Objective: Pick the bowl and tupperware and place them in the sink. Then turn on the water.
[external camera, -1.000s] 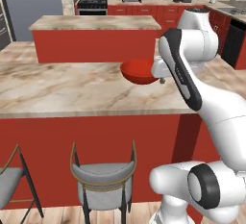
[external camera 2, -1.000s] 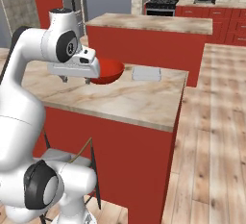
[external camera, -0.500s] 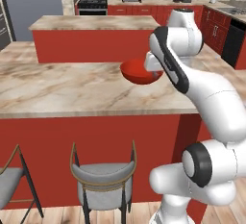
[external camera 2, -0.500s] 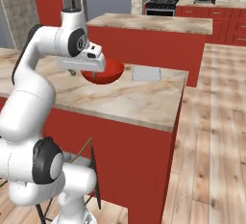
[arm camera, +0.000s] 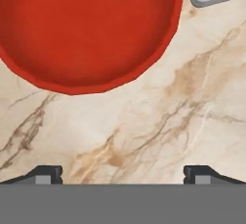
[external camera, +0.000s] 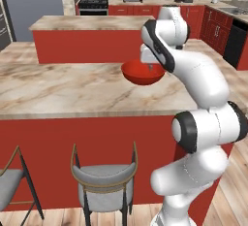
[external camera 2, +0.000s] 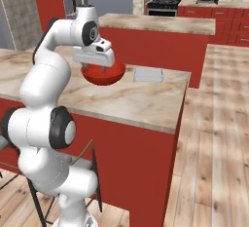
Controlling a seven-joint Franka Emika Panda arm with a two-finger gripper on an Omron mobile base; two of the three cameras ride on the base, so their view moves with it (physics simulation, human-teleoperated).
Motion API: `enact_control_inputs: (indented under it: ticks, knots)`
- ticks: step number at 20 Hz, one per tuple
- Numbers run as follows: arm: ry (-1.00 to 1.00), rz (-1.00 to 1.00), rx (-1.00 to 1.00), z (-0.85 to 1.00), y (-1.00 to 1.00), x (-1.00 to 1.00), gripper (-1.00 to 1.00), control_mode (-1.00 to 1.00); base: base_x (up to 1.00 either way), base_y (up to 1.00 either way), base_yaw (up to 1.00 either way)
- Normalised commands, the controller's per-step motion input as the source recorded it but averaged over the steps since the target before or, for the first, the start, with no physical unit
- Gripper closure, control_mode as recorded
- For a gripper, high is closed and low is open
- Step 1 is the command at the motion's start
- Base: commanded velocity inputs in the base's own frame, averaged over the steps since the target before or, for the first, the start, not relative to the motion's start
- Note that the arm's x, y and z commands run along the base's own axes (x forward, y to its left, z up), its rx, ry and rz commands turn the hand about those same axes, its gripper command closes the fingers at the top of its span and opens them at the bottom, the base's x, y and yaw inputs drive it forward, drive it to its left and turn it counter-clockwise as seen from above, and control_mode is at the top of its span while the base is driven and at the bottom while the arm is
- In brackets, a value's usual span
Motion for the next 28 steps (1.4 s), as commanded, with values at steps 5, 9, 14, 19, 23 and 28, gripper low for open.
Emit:
enact_control_inputs:
  ticks: [5,9,14,19,23,28]
  knots:
    - [0.01,-0.30,0.00,-0.22,-0.18,0.32,-1.00,-1.00,0.00,0.00,0.00]
    - [0.00,-0.30,0.02,-0.35,-0.14,0.09,-1.00,-1.00,0.00,0.00,0.00]
    - [-0.02,-0.30,0.07,-0.34,-0.10,0.01,-1.00,-1.00,0.00,0.00,0.00]
    - [-0.05,-0.30,0.05,-0.01,0.00,0.03,-1.00,-1.00,0.00,0.00,0.00]
    - [0.00,-0.23,0.00,0.00,0.00,0.16,-1.00,-1.00,0.00,0.00,0.00]
    - [0.00,-0.12,0.00,-0.02,0.00,0.43,-1.00,-1.00,0.00,0.00,0.00]
